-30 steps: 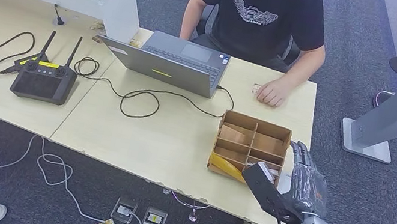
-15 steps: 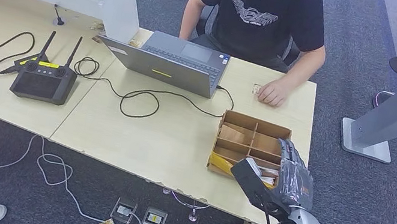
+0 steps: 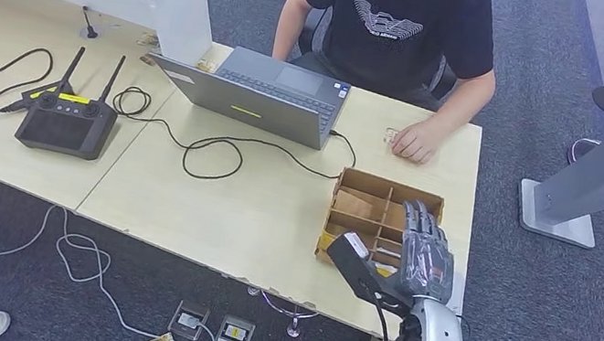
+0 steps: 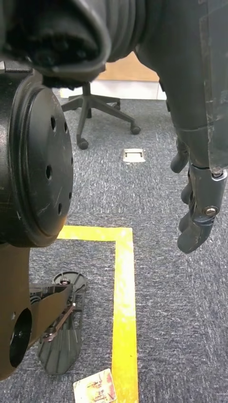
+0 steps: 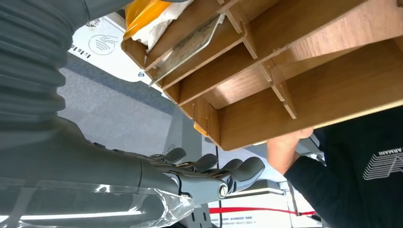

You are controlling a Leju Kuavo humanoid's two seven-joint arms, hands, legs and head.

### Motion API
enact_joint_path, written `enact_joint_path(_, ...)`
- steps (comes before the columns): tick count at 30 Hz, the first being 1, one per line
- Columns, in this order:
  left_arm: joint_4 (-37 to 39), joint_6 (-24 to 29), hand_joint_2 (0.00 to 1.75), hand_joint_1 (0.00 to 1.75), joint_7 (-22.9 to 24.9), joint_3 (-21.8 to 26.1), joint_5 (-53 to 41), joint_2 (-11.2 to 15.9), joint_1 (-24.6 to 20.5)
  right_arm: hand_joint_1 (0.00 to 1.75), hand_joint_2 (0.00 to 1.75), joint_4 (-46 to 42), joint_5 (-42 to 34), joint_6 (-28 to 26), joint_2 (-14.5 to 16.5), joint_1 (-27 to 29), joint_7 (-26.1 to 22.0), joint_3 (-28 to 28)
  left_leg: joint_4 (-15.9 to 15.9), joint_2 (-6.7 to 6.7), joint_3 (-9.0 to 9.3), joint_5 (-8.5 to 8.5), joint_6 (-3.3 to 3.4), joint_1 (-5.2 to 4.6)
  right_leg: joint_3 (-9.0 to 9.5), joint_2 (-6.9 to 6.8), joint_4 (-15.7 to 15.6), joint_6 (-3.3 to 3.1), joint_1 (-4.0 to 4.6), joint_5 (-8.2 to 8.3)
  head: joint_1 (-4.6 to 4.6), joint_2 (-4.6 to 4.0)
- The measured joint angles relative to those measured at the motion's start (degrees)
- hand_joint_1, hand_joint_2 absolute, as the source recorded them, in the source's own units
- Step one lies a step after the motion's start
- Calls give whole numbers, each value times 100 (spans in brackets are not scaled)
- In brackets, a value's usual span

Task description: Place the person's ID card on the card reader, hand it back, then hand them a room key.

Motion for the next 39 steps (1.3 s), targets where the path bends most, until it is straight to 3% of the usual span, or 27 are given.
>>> enact_joint_path(15, 0, -8, 0, 0, 35, 0, -99, 8, -6, 0, 175, 366, 241, 89, -5, -17, 179, 120, 1, 1, 3, 0, 0, 0, -2, 2, 0, 0, 0, 0, 0, 1)
enact_joint_path(39, 0, -4, 0, 0, 38, 0, -56, 11, -5, 0, 175, 472, 266, 77, -30, -17, 58, 118, 0, 1, 2, 0, 0, 0, -1, 2, 0, 0, 0, 0, 1, 0)
